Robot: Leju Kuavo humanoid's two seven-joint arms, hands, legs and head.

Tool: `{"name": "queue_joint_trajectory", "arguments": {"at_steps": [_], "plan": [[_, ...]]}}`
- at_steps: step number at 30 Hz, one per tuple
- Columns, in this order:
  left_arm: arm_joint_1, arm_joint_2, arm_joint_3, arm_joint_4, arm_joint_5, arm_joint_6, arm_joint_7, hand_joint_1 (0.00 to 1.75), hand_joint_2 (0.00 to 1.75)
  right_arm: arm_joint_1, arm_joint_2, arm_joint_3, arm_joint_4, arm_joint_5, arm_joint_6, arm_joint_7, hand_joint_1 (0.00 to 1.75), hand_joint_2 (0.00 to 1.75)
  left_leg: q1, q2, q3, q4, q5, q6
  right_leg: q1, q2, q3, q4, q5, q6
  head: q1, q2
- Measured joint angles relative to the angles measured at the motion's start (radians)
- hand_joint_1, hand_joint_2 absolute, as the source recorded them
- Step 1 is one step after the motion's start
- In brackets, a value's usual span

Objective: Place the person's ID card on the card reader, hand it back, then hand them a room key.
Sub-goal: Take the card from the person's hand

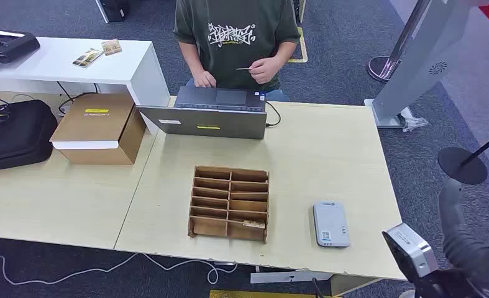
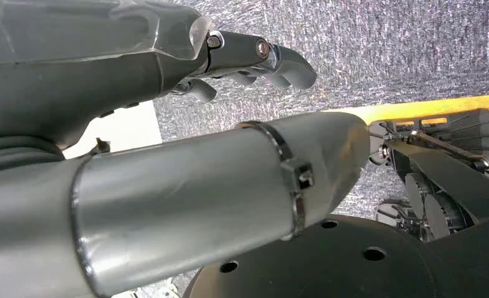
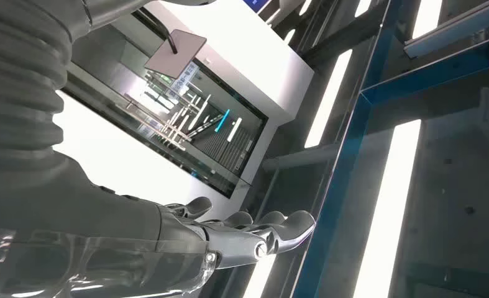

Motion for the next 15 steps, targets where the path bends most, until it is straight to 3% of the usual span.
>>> {"name": "queue_joint_trajectory", "arguments": {"at_steps": [15], "plan": [[0.0, 0.0, 0.0, 0.0, 0.005, 0.0, 0.0, 0.0, 0.0, 0.0, 0.0, 0.0, 0.001, -0.01, 0.0, -0.006, 0.0, 1.75, 0.0, 0.0, 0.0, 0.0, 0.0, 0.0, 0.0, 0.0, 0.0, 0.0, 0.0, 0.0, 0.0, 0.0]]}}
